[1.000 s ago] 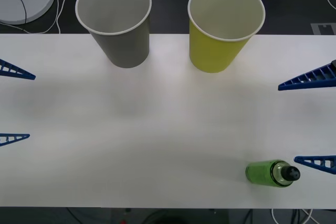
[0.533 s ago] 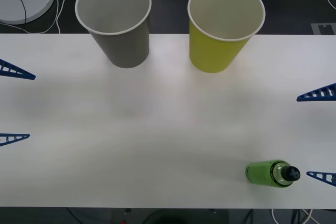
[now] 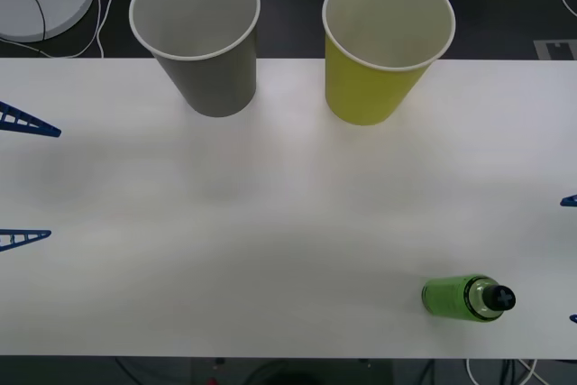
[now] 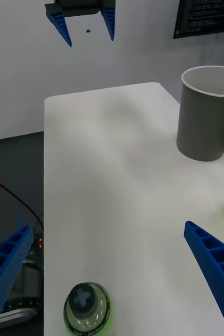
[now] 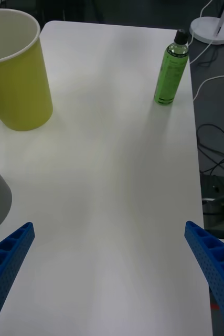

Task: Put the can into the green bin and the plastic bottle into the gray bin

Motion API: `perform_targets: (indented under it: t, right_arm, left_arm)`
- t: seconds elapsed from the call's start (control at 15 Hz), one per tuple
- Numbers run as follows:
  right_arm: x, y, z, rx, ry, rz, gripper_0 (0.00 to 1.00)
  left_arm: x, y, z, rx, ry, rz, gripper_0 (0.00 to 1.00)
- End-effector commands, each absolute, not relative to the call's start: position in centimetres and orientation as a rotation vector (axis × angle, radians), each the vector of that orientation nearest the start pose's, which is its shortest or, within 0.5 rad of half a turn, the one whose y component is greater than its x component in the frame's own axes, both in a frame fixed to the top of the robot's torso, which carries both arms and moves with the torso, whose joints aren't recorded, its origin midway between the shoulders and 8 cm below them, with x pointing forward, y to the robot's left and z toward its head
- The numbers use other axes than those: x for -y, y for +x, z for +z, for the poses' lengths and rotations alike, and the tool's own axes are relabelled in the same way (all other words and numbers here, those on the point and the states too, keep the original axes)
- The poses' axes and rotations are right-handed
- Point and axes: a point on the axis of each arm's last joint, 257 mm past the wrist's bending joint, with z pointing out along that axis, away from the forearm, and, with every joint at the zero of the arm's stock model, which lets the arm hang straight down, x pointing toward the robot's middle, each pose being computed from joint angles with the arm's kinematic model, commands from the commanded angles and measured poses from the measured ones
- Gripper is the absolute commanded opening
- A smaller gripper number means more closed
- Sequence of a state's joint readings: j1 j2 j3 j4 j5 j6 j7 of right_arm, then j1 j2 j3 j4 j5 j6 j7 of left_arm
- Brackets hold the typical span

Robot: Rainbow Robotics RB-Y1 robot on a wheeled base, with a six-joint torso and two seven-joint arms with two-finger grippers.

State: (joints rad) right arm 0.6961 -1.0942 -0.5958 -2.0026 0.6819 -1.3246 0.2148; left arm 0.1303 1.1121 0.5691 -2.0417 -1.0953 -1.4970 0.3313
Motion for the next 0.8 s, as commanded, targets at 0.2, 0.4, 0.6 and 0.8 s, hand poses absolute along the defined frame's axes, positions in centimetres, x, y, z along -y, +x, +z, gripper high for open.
perform_targets:
  t: [0.2,0.4,0.6,0.8]
  right_arm:
    - [33.5,23.3,-10.3,-1.388,-1.347,0.521,1.0]
    - [36.4,23.3,-11.3,-1.381,-1.304,0.47,1.0]
    - [39.5,22.7,-12.7,-1.407,-1.268,0.437,1.0]
    - [42.8,22.2,-15.0,-1.484,-1.178,0.455,1.0]
  left_arm:
    - [-27.2,30.7,-4.9,-1.529,1.614,-0.389,1.0]
    - [-27.2,30.7,-4.9,-1.529,1.614,-0.389,1.0]
    - [-27.2,30.7,-4.9,-1.529,1.614,-0.389,1.0]
    - [-27.2,30.7,-4.9,-1.529,1.614,-0.389,1.0]
